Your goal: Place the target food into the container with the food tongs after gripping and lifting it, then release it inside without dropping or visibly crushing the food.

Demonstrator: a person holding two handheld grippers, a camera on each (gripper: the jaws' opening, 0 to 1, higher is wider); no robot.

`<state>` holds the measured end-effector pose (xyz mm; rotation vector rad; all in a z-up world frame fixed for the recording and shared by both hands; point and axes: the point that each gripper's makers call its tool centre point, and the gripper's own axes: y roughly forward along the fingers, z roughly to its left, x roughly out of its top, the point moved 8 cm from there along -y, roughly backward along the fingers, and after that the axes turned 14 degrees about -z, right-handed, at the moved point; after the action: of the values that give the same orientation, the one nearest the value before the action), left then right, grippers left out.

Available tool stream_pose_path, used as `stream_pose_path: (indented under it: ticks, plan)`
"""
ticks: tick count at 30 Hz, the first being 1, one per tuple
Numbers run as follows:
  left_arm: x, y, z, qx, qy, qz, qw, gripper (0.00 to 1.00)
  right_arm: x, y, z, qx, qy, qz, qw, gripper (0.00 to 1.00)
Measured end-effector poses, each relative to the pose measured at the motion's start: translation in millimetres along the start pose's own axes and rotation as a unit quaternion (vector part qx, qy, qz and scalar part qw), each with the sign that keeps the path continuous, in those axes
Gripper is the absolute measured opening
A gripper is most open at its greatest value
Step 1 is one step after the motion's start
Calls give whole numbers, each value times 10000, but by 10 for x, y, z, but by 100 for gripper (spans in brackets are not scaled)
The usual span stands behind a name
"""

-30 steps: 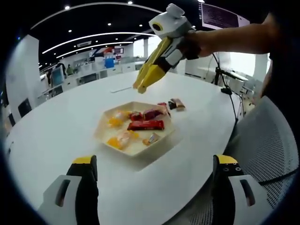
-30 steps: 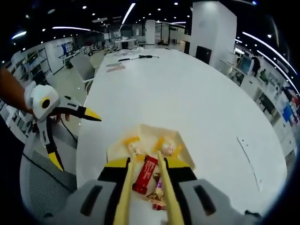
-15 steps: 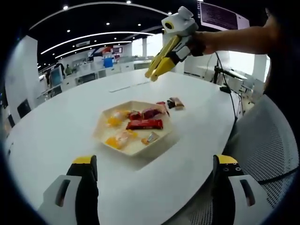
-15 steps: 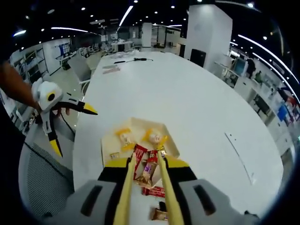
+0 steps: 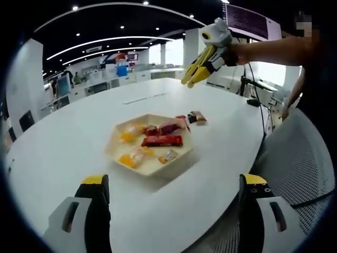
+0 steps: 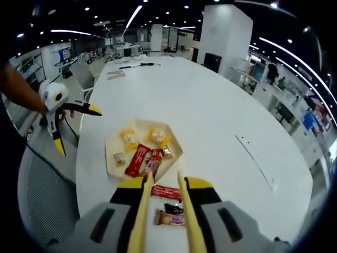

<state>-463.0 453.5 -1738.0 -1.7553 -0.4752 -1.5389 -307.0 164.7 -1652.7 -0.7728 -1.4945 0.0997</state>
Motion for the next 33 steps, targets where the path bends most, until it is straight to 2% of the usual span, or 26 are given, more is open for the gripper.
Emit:
stream_pose_path:
  ticks: [21,33]
  plan:
    - [-20,5,-12,-59,-30,49,10000,99,-379,-391,-163,-306,188,162,9992,28]
    - [-40,14,-26,-123,-58,115,9998,99,-497,-345,-191,-232,130,173,9995,28]
